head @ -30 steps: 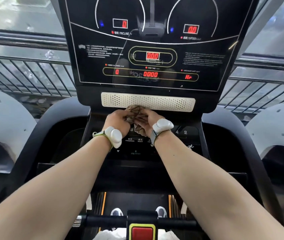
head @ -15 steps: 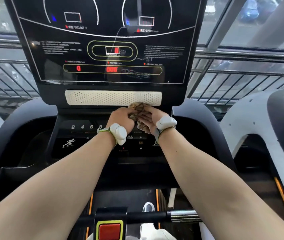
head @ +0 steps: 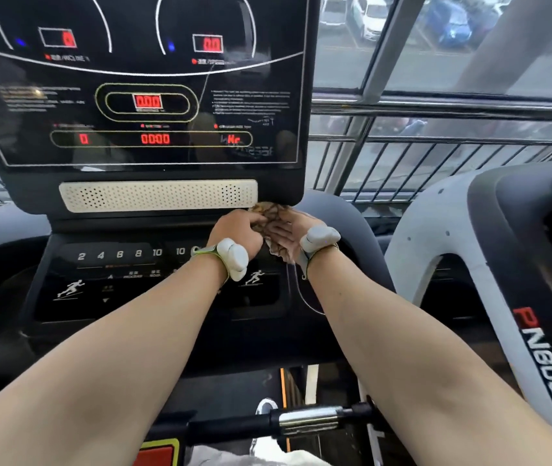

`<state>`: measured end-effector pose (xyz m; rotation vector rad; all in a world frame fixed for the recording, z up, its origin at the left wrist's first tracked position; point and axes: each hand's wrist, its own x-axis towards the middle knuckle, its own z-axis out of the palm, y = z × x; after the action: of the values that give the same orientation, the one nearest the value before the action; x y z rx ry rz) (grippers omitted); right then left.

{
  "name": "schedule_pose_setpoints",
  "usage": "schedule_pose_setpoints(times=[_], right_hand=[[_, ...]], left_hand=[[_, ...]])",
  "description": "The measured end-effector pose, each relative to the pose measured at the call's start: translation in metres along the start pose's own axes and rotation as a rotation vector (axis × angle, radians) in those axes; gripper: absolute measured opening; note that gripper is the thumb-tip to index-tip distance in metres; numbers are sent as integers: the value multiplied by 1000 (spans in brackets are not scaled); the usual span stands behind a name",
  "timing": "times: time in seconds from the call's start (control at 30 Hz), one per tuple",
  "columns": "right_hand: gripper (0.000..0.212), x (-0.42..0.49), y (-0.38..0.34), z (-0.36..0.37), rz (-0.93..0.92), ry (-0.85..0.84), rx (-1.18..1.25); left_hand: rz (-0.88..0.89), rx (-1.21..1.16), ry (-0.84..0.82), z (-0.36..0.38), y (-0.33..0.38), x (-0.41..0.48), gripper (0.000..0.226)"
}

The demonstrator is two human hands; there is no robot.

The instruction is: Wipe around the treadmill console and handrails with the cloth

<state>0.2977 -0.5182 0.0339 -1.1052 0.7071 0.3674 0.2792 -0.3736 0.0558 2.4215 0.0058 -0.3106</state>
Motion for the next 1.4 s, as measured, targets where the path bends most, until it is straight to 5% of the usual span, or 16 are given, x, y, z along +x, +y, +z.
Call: schedule_pose_setpoints(times=[0.57, 0.87, 1.07, 1.4], right_hand=[[27, -82, -1, -52, 166, -125, -270], [44, -106, 36, -82, 176, -134, -198], [26, -121, 65, -101, 175, 27, -87], [25, -130, 106, -142, 92, 165, 94]], left_hand=[[63, 241, -161, 25, 39, -25, 35], [156, 317, -196, 42, 37, -53, 18], [233, 433, -279, 61, 44, -71, 16], [350, 544, -416, 93, 61, -90, 20]])
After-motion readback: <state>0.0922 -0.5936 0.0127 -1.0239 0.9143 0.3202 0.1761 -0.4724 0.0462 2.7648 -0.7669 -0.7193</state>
